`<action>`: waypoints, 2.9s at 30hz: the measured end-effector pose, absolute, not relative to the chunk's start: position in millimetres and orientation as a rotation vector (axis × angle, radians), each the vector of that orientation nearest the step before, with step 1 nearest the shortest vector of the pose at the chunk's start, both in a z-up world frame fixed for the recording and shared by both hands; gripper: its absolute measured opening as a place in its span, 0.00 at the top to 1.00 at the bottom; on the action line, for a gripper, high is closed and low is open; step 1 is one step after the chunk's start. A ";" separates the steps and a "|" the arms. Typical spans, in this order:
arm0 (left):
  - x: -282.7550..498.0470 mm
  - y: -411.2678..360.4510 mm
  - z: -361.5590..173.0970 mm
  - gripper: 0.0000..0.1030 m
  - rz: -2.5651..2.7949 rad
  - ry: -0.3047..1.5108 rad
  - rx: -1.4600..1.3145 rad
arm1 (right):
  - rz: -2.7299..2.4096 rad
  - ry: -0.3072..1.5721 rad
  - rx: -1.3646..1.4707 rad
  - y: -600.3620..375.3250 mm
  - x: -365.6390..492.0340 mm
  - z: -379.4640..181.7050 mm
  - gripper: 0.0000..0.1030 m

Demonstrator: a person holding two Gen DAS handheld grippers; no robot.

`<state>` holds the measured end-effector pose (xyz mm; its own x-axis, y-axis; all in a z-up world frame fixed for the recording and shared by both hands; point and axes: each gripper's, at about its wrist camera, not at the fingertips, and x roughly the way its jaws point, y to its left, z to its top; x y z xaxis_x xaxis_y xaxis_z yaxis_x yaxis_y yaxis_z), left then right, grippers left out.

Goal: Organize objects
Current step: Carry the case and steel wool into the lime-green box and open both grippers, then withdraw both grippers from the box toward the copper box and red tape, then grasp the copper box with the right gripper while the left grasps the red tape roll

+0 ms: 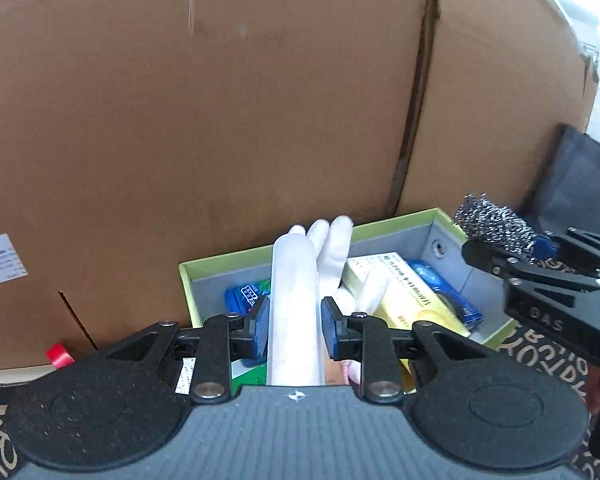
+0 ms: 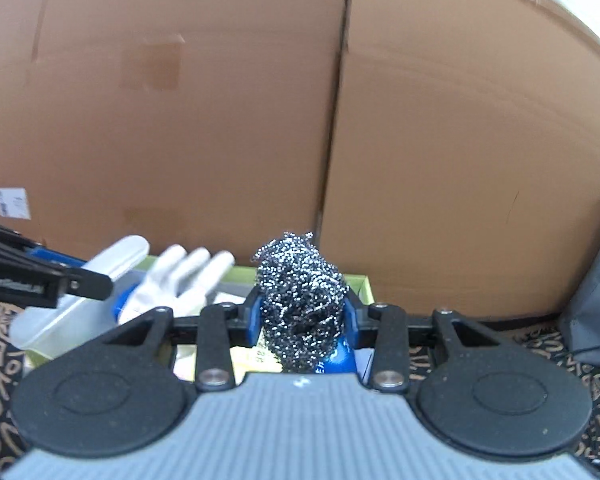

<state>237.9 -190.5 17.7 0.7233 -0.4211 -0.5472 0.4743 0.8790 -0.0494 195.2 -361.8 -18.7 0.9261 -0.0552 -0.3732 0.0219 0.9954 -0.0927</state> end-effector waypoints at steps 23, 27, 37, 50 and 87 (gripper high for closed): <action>166.7 -145.5 26.3 0.10 -0.351 0.526 0.032 | 0.038 0.355 -0.024 -328.9 124.8 -32.5 0.00; 145.4 -133.1 26.7 0.10 -0.285 0.512 0.048 | 0.069 0.389 -0.044 -311.1 110.4 -29.9 0.00; 115.8 -107.0 20.6 0.10 -0.244 0.531 0.023 | 0.164 0.409 -0.081 -268.4 85.4 -35.6 0.00; 110.1 -21.8 -14.3 0.10 -0.163 0.599 -0.102 | 0.306 0.485 -0.052 -202.6 86.1 -63.4 0.00; 325.9 1.0 -48.5 0.22 -0.246 0.807 -0.236 | 0.310 0.537 -0.293 -80.7 252.7 -117.7 0.59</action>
